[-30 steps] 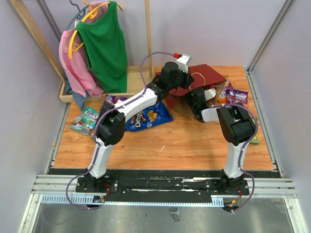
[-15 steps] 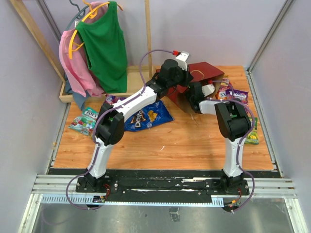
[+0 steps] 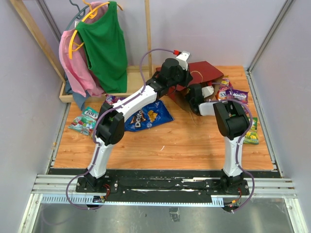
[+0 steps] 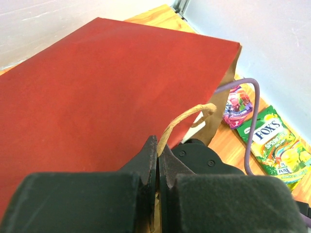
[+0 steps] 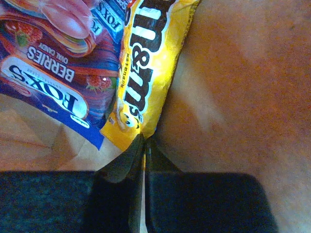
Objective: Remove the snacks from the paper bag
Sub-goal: Pick up the snack from the paper bag.
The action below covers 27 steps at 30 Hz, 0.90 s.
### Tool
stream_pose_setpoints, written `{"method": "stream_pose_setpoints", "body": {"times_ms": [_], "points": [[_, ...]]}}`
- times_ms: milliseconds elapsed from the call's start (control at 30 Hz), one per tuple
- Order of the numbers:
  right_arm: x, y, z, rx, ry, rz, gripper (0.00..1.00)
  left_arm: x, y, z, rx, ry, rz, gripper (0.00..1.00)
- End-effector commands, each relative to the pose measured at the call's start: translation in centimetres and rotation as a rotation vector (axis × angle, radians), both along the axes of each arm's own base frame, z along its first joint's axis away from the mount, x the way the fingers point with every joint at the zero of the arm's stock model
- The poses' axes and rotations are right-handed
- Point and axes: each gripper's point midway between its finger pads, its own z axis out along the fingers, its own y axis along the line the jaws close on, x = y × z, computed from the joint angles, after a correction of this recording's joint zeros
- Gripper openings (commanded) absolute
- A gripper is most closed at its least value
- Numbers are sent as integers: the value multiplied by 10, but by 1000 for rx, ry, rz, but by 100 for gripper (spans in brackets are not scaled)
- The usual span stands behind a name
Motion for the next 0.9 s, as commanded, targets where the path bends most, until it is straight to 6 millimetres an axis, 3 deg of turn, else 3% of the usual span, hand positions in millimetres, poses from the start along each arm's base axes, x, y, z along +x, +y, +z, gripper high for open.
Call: {"method": "stream_pose_setpoints", "body": {"times_ms": [0, 167, 300, 467, 633, 867], "points": [[-22, -17, -6, -54, 31, 11, 1, 12, 6, 15, 3, -42, 32, 1], [-42, -20, 28, -43, -45, 22, 1, 20, 17, 8, 12, -26, 57, 1], [-60, -21, 35, -25, -58, 32, 1, 23, 20, 0, 15, -7, 64, 0], [-80, -9, 39, 8, -71, 107, 1, 26, 20, -10, 33, 8, 66, 1], [-94, -5, 61, -40, -117, 185, 1, 22, 24, -18, 90, -7, 45, 1], [-118, -6, 103, -123, -169, 286, 1, 21, 50, -21, 187, -55, 85, 1]]}}
